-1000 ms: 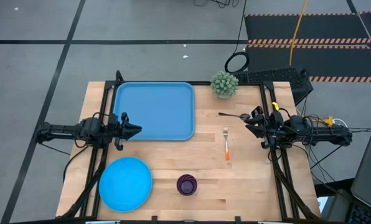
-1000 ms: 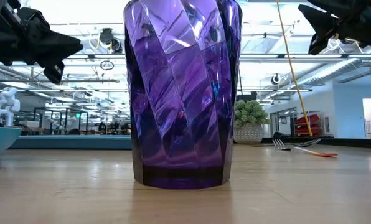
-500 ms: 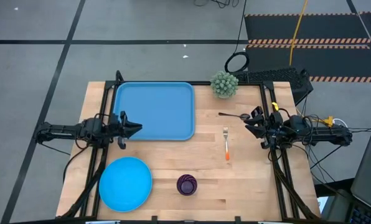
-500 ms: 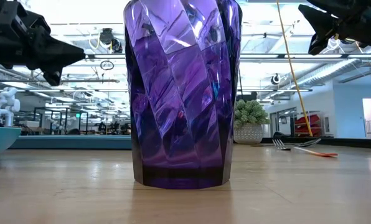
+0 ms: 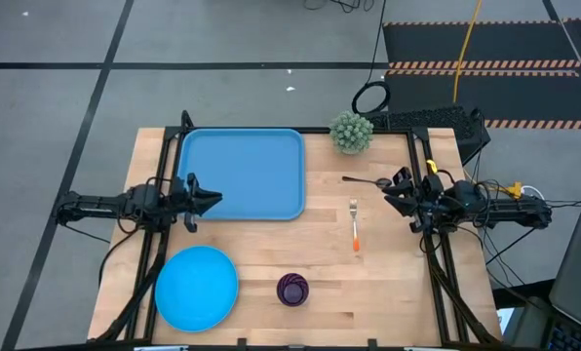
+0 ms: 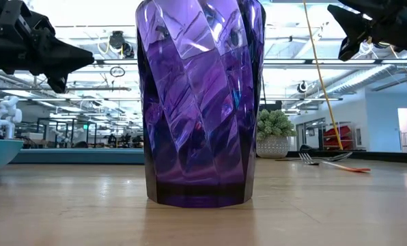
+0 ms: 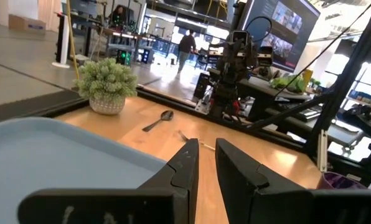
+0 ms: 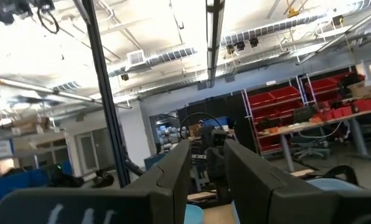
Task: Pick and place plate/cup/fork/spoon on tray
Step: Put the black spoon onto the right side of the blue plastic serving tray
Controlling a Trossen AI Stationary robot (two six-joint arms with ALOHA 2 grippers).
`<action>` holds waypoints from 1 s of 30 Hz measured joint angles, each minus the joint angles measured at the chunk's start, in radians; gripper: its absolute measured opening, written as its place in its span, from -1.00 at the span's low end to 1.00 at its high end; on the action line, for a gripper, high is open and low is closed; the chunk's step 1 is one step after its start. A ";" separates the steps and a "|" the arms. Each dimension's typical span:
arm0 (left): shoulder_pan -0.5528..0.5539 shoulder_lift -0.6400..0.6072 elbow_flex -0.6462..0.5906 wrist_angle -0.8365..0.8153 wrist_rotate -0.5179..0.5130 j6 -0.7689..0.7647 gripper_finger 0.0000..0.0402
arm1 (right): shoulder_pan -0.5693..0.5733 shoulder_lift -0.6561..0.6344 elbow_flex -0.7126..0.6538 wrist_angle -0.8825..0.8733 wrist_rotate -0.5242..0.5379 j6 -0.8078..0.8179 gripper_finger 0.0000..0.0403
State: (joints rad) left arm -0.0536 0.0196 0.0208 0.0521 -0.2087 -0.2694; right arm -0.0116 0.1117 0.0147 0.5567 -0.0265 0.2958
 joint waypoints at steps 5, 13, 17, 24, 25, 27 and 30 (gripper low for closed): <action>0.000 0.000 0.000 0.031 -0.026 0.074 -0.72 | 0.000 0.039 0.000 0.071 -0.001 -0.001 -0.54; 0.000 0.000 0.001 0.260 -0.028 0.154 -0.72 | 0.000 0.236 0.189 0.160 -0.036 -0.075 -0.54; 0.002 0.000 0.046 0.423 -0.030 0.198 -0.72 | 0.000 0.442 0.442 0.060 -0.082 -0.167 -0.54; 0.003 0.186 0.441 -0.089 -0.082 0.223 -0.72 | 0.000 0.853 0.853 -0.417 -0.069 -0.286 -0.54; 0.003 0.231 0.497 -0.135 -0.085 0.223 -0.72 | 0.000 0.908 0.899 -0.451 -0.051 -0.296 -0.54; 0.003 0.333 0.597 -0.182 -0.090 0.223 -0.72 | 0.000 0.996 0.968 -0.510 -0.001 -0.292 -0.54; 0.003 0.478 0.724 -0.259 -0.156 0.223 -0.72 | -0.011 1.108 1.050 -0.565 0.136 -0.195 -0.54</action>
State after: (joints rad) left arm -0.0510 0.4980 0.7449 -0.2071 -0.3647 -0.0466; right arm -0.0224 1.2200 1.0649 -0.0084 0.1097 0.1008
